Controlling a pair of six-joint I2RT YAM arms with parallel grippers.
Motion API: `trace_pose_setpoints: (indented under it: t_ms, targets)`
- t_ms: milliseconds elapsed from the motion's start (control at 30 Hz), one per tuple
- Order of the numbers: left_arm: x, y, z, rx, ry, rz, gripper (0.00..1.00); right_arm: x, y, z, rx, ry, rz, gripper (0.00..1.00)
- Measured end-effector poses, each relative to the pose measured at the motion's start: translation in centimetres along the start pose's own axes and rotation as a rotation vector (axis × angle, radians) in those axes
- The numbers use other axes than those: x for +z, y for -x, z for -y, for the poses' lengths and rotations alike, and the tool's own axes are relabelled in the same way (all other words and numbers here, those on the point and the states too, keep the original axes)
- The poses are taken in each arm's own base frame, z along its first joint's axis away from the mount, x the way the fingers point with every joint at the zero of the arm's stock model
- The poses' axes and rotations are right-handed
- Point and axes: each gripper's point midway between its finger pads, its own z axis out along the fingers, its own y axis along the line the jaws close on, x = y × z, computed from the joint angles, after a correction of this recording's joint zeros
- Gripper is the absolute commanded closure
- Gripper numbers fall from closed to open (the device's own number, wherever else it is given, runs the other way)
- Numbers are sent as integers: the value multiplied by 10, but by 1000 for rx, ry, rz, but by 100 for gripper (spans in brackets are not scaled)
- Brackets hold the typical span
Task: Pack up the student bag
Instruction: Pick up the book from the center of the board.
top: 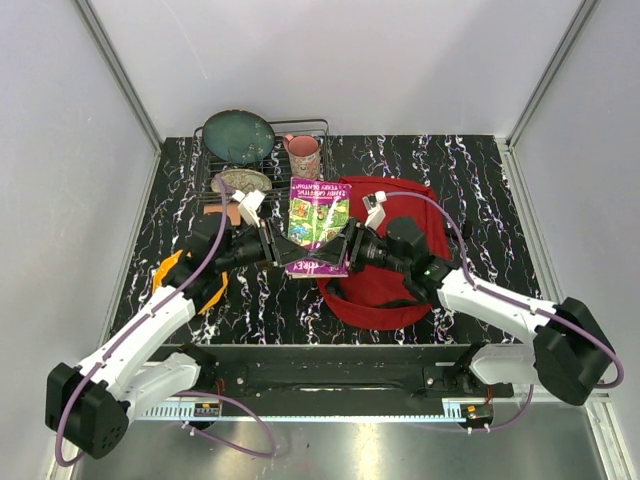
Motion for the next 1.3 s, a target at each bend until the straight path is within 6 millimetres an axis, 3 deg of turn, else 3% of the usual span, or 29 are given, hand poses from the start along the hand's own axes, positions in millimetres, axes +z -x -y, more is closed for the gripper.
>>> trace_pose_setpoints:
  t_ms: [100,233,467,533,600,700,767,800,833,933,1067,1300]
  targets:
    - [4,2,0,7,3,3,100,-8,4,-2,0,3,33,79]
    - [8,2,11,22,-36,-5,98,-20,8,-6,-5,8,77,100]
    - [16,-1,26,33,-97,-27,88,-38,9,-11,-13,0,126,100]
    - [18,-3,28,32,-110,-37,96,-42,9,-11,-13,-2,136,100]
    - [22,-6,29,25,-121,-52,90,-48,8,-8,-10,-7,149,100]
    - [27,-10,30,17,-127,-69,91,-54,6,-5,-5,-19,163,100]
    - [28,-11,32,18,-133,-75,73,-57,6,-5,-3,-21,168,100]
    - [28,-12,33,19,-134,-76,59,-57,6,-6,-3,-20,169,100]
    - [29,-12,34,21,-138,-76,36,-58,6,-7,-3,-18,171,100]
    - [29,-8,32,22,-127,-60,16,-61,8,-7,-1,-24,185,100]
    - [28,-8,27,30,-79,-51,1,-71,8,-1,-3,-72,211,100]
    - [8,28,32,109,6,110,1,-91,4,8,-42,-138,227,100]
